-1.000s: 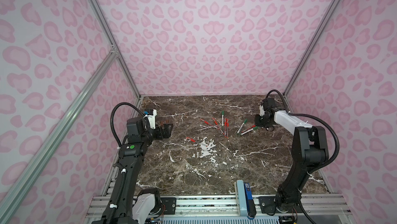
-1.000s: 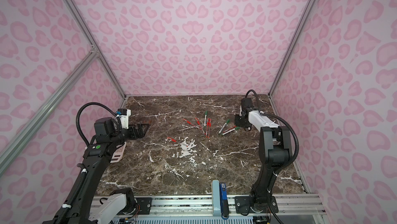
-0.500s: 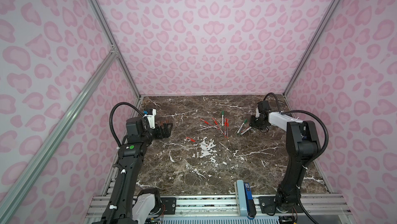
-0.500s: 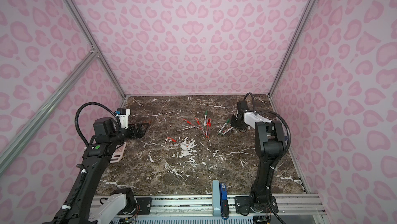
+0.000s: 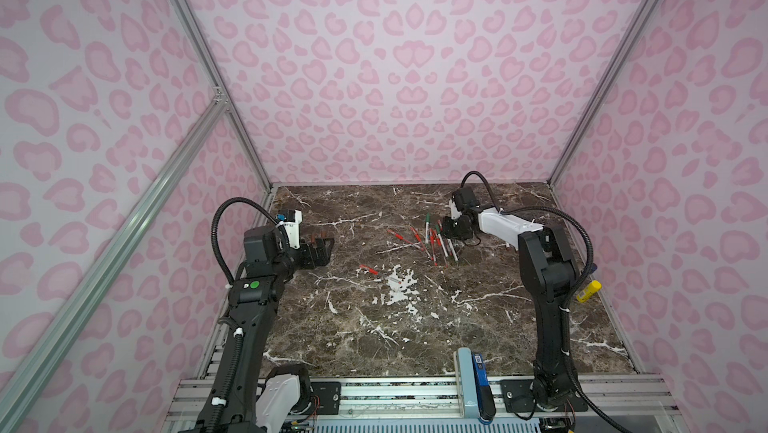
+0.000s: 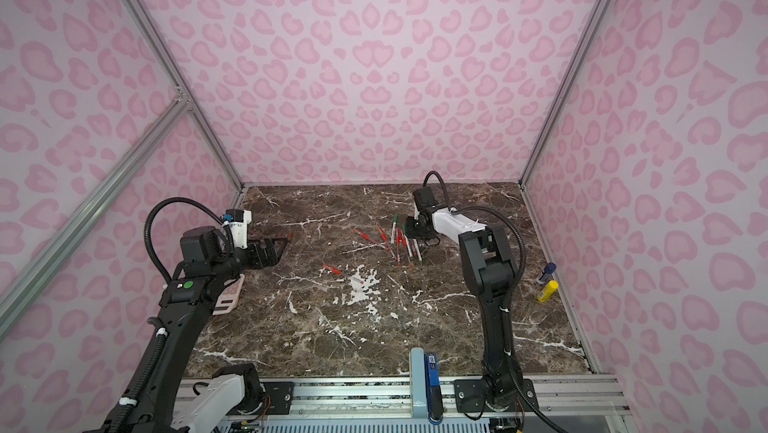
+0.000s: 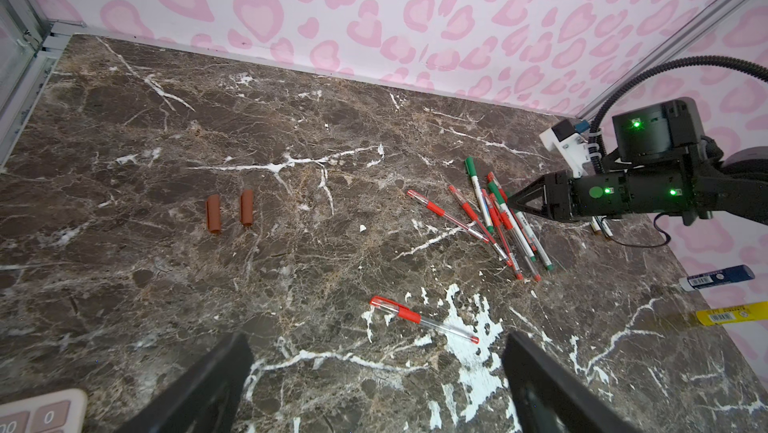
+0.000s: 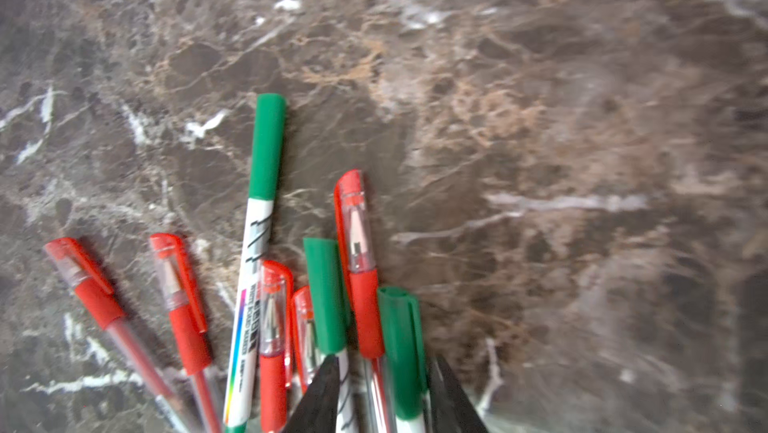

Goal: Open the pen caps
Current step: 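Grasp a green-capped white marker with the right gripper, then lift the green-capped marker out of the pile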

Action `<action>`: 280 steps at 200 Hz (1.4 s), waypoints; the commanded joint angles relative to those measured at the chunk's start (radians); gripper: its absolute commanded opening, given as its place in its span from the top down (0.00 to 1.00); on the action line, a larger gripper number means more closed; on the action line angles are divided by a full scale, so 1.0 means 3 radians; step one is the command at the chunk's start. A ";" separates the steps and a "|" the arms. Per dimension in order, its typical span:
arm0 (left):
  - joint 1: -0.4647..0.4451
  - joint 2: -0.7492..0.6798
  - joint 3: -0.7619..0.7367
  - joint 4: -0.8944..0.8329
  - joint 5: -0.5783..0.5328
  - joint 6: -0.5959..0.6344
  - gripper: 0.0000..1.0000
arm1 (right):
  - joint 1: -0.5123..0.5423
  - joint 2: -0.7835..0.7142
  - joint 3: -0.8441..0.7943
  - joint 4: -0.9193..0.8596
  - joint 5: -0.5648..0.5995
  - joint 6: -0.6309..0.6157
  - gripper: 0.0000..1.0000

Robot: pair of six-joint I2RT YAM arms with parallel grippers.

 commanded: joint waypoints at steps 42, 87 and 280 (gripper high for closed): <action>0.0008 0.0022 -0.0002 0.0095 0.0059 0.0007 0.02 | -0.0008 -0.0222 -0.0071 -0.0371 0.0299 -0.0222 0.65; 0.0010 0.0063 0.0007 0.0113 0.0083 -0.0014 0.02 | 0.0052 -0.0248 -0.0276 -0.0295 0.0210 -0.0243 0.70; 0.0018 0.0073 0.0015 0.0146 0.0353 -0.0058 0.02 | 0.0146 -0.0821 -0.1237 -0.0084 0.0452 -0.0258 0.94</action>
